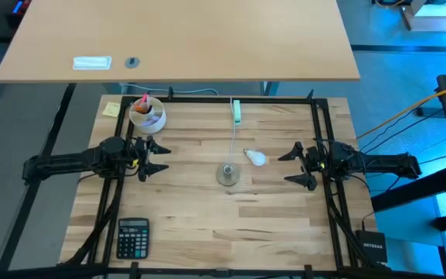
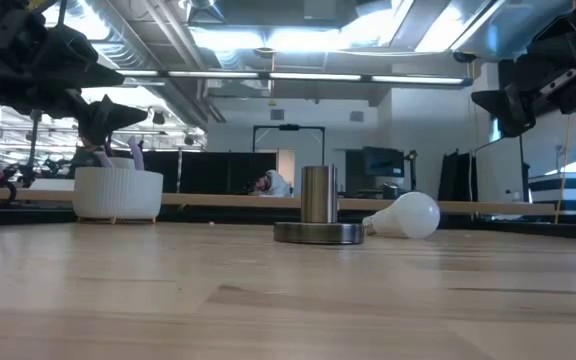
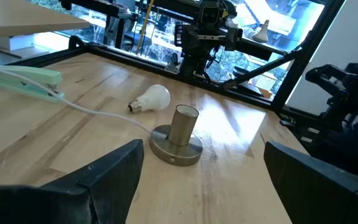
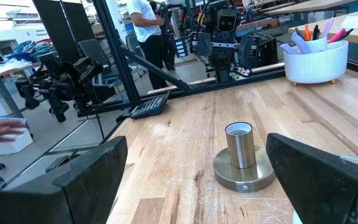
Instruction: Screw lightbulb
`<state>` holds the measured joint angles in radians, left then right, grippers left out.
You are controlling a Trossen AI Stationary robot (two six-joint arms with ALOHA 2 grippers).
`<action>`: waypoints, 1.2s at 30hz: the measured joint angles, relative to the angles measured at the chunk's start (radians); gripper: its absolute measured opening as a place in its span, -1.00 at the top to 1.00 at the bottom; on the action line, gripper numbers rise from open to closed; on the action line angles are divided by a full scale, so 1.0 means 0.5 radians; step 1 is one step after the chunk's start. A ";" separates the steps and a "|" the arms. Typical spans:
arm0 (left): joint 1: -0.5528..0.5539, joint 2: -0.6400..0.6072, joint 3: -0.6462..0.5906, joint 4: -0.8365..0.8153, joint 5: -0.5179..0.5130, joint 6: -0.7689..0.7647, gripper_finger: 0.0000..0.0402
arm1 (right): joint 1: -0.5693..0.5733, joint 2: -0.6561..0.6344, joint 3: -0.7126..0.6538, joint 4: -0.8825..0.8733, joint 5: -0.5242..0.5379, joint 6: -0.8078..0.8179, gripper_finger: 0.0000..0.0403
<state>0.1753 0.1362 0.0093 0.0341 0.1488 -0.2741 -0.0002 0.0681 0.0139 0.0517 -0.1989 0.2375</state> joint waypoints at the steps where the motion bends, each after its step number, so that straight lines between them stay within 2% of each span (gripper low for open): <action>1: 0.000 0.000 0.000 0.000 0.000 0.000 -0.62 | -0.001 0.000 0.000 0.000 0.001 0.001 -0.92; 21: 0.000 0.000 0.000 0.003 -0.001 0.002 -0.62 | -0.001 0.000 0.000 0.009 -0.002 0.003 -0.92; 26: 0.003 0.000 0.000 0.118 -0.049 0.089 -0.62 | 0.000 0.000 0.000 0.014 -0.005 0.257 -0.92; 31: 0.003 0.000 0.000 0.324 -0.053 -0.106 -0.62 | 0.000 0.000 0.000 0.077 0.172 0.265 -0.92; 36: 0.003 0.000 0.000 0.388 -0.055 -0.221 -0.62 | 0.000 0.000 0.000 0.089 0.312 0.251 -0.92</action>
<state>0.1768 0.1360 0.0093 0.2283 0.1215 -0.3847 -0.0002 0.0681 0.0139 0.0961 -0.0428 0.3629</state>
